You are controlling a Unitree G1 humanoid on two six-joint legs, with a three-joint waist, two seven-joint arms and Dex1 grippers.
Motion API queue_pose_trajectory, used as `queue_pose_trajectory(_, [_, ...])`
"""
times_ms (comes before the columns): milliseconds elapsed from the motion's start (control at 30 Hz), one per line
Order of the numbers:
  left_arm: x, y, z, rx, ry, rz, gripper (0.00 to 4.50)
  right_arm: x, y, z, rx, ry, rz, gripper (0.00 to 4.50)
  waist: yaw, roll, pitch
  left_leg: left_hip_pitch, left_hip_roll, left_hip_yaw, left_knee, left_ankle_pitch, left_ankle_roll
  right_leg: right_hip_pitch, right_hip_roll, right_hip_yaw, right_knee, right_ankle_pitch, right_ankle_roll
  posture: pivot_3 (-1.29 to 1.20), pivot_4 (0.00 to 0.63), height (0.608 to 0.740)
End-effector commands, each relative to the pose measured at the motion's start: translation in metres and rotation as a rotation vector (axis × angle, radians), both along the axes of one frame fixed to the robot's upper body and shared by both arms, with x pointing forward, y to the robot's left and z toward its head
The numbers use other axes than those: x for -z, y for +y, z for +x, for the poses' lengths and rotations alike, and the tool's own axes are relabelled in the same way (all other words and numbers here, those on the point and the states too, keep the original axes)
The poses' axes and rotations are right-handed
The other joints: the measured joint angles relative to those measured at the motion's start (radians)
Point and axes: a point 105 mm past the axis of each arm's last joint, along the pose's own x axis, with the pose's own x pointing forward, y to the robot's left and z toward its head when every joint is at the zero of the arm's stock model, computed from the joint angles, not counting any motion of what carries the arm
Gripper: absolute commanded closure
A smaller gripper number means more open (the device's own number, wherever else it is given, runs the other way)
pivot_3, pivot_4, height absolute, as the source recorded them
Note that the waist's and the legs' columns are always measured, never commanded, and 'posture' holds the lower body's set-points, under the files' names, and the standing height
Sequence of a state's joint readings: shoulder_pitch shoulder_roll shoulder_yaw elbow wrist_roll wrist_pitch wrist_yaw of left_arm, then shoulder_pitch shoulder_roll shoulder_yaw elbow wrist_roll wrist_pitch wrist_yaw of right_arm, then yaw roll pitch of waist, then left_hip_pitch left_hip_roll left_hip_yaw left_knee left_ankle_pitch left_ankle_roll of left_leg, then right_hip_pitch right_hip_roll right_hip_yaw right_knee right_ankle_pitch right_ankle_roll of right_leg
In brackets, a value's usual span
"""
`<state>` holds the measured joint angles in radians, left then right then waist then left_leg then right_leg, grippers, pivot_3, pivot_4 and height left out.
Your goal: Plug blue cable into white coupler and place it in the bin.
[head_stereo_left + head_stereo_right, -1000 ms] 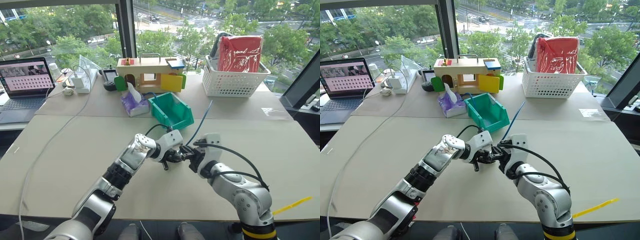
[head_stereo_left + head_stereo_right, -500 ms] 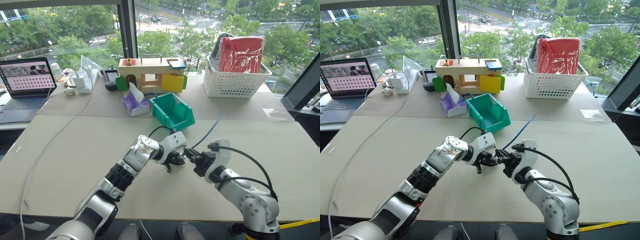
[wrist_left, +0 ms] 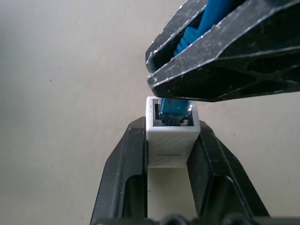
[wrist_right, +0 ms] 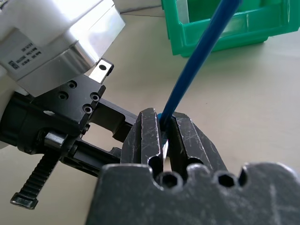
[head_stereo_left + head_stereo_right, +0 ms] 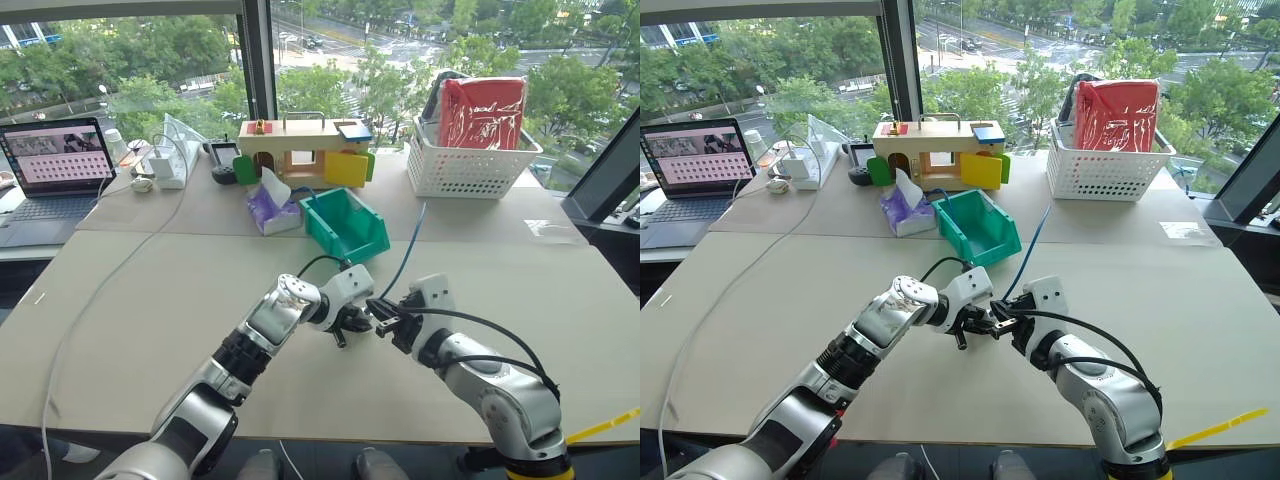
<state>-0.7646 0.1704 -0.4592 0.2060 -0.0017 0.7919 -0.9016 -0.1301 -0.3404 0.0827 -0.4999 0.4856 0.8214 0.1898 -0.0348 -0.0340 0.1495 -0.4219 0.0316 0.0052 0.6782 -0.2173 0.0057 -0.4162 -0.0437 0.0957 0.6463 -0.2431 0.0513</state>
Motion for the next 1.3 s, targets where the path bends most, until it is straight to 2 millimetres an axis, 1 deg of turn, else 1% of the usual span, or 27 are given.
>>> queue_pose_trajectory(33, [-0.058,-0.016,0.001,0.047,-0.154,-0.160,3.83,0.096,-0.001,-0.033,-0.032,0.398,-0.111,4.50,0.000,0.000,0.000,0.000,0.000,0.000,0.000,0.000,0.000,0.000,0.000,0.000,0.000,0.000,0.000,0.00,0.150,0.715])
queue_pose_trajectory(200, [-0.059,-0.015,0.003,0.039,-0.159,-0.161,3.83,0.100,-0.004,-0.033,-0.036,0.409,-0.137,4.50,0.000,-0.001,-0.001,0.000,0.000,0.000,0.000,0.000,0.000,0.000,0.000,0.000,0.000,0.000,0.000,0.00,0.150,0.715])
queue_pose_trajectory(333, [-0.060,-0.015,0.004,0.033,-0.166,-0.165,3.83,0.110,-0.005,-0.040,-0.061,0.458,-0.149,4.50,0.000,-0.002,-0.003,0.000,0.000,0.000,0.000,0.000,0.000,0.000,0.000,0.000,0.000,0.000,0.000,0.00,0.150,0.715])
queue_pose_trajectory(400, [-0.061,-0.015,0.004,0.031,-0.169,-0.168,3.83,0.116,-0.005,-0.043,-0.050,0.491,-0.108,4.50,0.000,-0.002,-0.005,0.000,0.000,0.000,0.000,0.000,0.000,0.000,0.000,0.000,0.000,0.000,0.000,0.00,0.150,0.715])
queue_pose_trajectory(467, [-0.061,-0.015,0.004,0.029,-0.170,-0.171,3.83,0.120,-0.004,-0.044,-0.020,0.533,-0.007,4.50,-0.002,-0.003,-0.006,0.002,0.000,0.000,-0.001,0.000,0.000,0.002,0.000,0.000,0.000,0.000,-0.001,0.00,0.150,0.715])
queue_pose_trajectory(533, [-0.061,-0.015,0.004,0.027,-0.171,-0.173,3.83,0.121,-0.002,-0.045,0.004,0.566,0.090,4.50,-0.003,-0.003,-0.006,0.006,0.000,-0.001,-0.001,0.000,0.000,0.006,0.000,-0.001,-0.001,-0.001,-0.001,0.00,0.150,0.715])
queue_pose_trajectory(600, [-0.061,-0.014,0.005,0.024,-0.173,-0.173,3.83,0.125,-0.007,-0.046,0.031,0.587,0.126,4.50,-0.005,-0.003,-0.006,0.012,0.001,-0.001,-0.002,0.000,0.000,0.012,0.000,-0.001,-0.002,-0.001,-0.001,0.00,0.150,0.715])
queue_pose_trajectory(667, [-0.061,-0.013,0.005,0.020,-0.175,-0.173,3.83,0.126,-0.009,-0.046,0.040,0.592,0.131,4.50,-0.007,-0.003,-0.006,0.014,0.001,-0.001,-0.003,0.000,0.000,0.013,0.000,-0.001,-0.003,-0.001,-0.001,0.00,0.150,0.715])
queue_pose_trajectory(867, [-0.061,-0.013,0.006,0.017,-0.180,-0.175,3.83,0.124,-0.003,-0.044,-0.029,0.553,0.023,4.50,-0.006,-0.003,-0.007,0.014,0.001,-0.001,-0.005,0.000,0.000,0.013,0.000,-0.001,-0.003,-0.002,-0.002,0.00,0.150,0.715])
queue_pose_trajectory(933, [-0.062,-0.013,0.006,0.023,-0.182,-0.175,2.83,0.121,-0.002,-0.041,-0.030,0.535,0.014,4.50,-0.007,-0.004,-0.007,0.014,0.001,-0.001,-0.005,0.000,0.000,0.013,0.000,-0.001,-0.004,-0.002,-0.002,0.00,0.150,0.715])
queue_pose_trajectory(967, [-0.062,-0.013,0.004,0.036,-0.174,-0.179,2.55,0.117,-0.002,-0.038,-0.030,0.519,0.018,4.50,-0.008,-0.006,-0.009,0.014,0.001,-0.001,-0.005,0.000,0.000,0.013,0.000,-0.001,-0.004,-0.002,-0.002,0.00,0.150,0.715])
queue_pose_trajectory(1000, [-0.062,-0.013,0.002,0.045,-0.168,-0.183,2.08,0.115,-0.002,-0.036,-0.029,0.509,0.020,4.50,-0.012,-0.007,-0.012,0.015,0.001,-0.001,-0.006,0.000,0.000,0.014,0.000,-0.001,-0.004,-0.002,-0.002,0.00,0.150,0.715])
queue_pose_trajectory(1033, [-0.062,-0.012,0.002,0.049,-0.164,-0.186,1.76,0.112,-0.003,-0.033,-0.026,0.497,0.027,4.50,-0.016,-0.008,-0.014,0.017,0.002,0.000,-0.007,0.000,0.000,0.015,0.001,-0.001,-0.004,-0.002,-0.002,0.00,0.150,0.715])
queue_pose_trajectory(1100, [-0.062,-0.011,0.004,0.041,-0.175,-0.177,1.04,0.102,-0.007,-0.023,-0.003,0.453,0.043,4.50,-0.018,-0.008,-0.014,0.020,0.002,0.001,-0.010,0.000,-0.001,0.016,0.001,0.000,-0.004,-0.003,-0.003,0.00,0.150,0.715])
queue_pose_trajectory(1167, [-0.060,-0.010,0.003,0.049,-0.172,-0.169,0.21,0.084,-0.018,-0.008,0.045,0.380,0.063,4.50,-0.029,-0.007,-0.015,0.021,0.002,0.001,-0.013,0.000,-0.001,0.015,0.002,0.001,-0.004,-0.004,-0.005,0.00,0.150,0.715])
queue_pose_trajectory(1200, [-0.060,-0.010,0.003,0.055,-0.170,-0.165,0.06,0.072,-0.026,-0.001,0.075,0.339,0.072,4.50,-0.033,-0.006,-0.014,0.022,0.002,0.000,-0.015,0.000,-0.001,0.015,0.002,0.001,-0.004,-0.004,-0.006,0.00,0.150,0.715])
queue_pose_trajectory(1300, [-0.059,-0.007,0.003,0.063,-0.171,-0.158,0.06,0.050,-0.043,0.012,0.131,0.266,0.078,4.50,-0.034,-0.004,-0.013,0.022,0.002,-0.001,-0.017,0.000,0.000,0.013,0.003,0.002,-0.003,-0.005,-0.006,0.00,0.150,0.715])
